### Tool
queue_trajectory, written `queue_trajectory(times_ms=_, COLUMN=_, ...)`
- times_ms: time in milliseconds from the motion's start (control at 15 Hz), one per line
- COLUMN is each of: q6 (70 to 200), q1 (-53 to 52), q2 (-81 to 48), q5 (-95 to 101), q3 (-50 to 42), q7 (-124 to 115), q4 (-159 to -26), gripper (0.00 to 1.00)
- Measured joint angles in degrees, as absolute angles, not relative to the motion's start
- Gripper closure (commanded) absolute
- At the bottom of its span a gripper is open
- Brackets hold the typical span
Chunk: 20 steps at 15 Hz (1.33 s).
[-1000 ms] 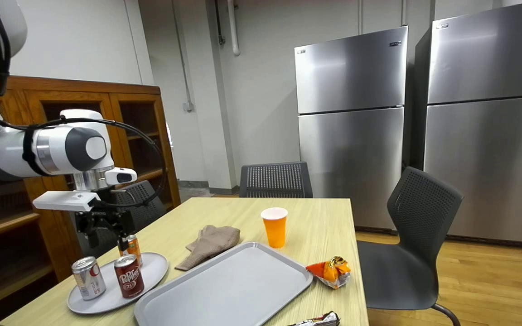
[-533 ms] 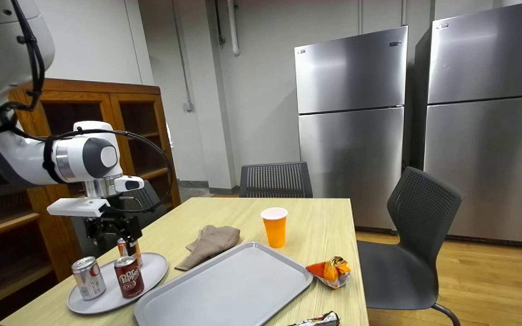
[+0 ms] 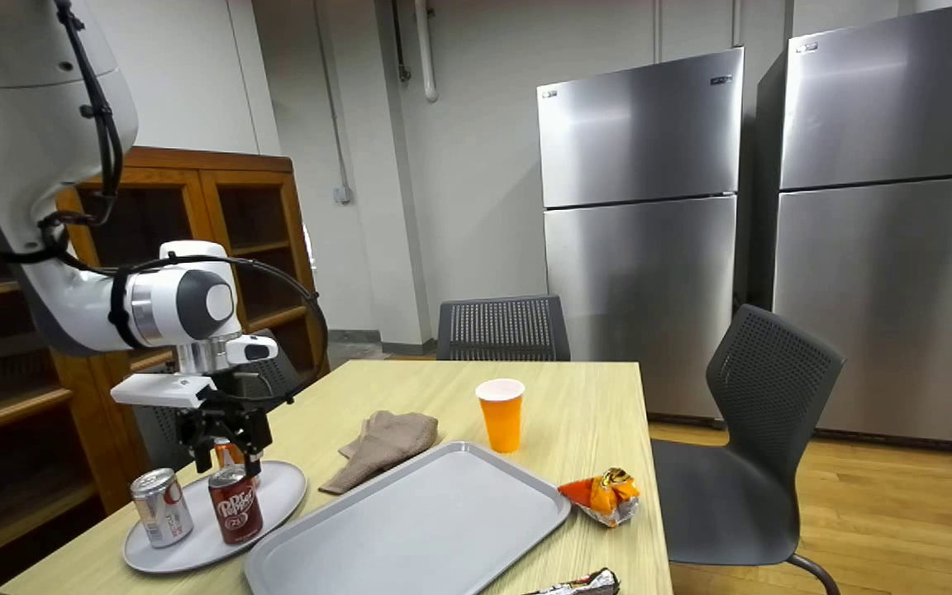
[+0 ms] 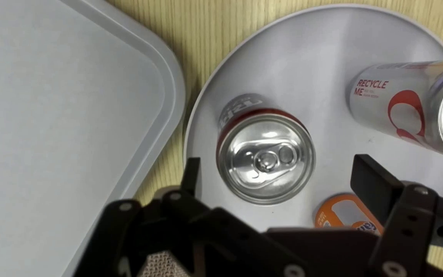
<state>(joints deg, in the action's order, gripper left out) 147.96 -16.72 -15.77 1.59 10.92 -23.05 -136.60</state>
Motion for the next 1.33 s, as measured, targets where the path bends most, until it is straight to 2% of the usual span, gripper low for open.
queue_trajectory(times_ms=733, q6=148.2, q1=-19.7, q2=-18.5, q5=1.6, q3=8.0, q7=-28.6, q4=-136.1, gripper=0.0)
queue_trajectory(times_ms=800, q6=148.2, q1=-19.7, q2=-18.5, q5=1.6, q3=7.9, q7=-28.9, q4=-136.1, gripper=0.25)
queue_trajectory(times_ms=867, q6=148.2, q1=-19.7, q2=-18.5, q5=1.6, q3=7.8, q7=-29.0, q4=-136.1, gripper=0.26)
queue_trajectory(times_ms=1133, q6=148.2, q1=-19.8, q2=-18.6, q5=1.6, q3=7.5, q7=-29.1, q4=-136.1, gripper=0.58)
queue_trajectory(times_ms=1200, q6=148.2, q1=-19.9, q2=-18.5, q5=1.6, q3=7.5, q7=-29.1, q4=-136.1, gripper=0.62)
queue_trajectory(times_ms=1333, q6=148.2, q1=-19.9, q2=-18.5, q5=1.6, q3=7.5, q7=-29.2, q4=-136.1, gripper=0.62)
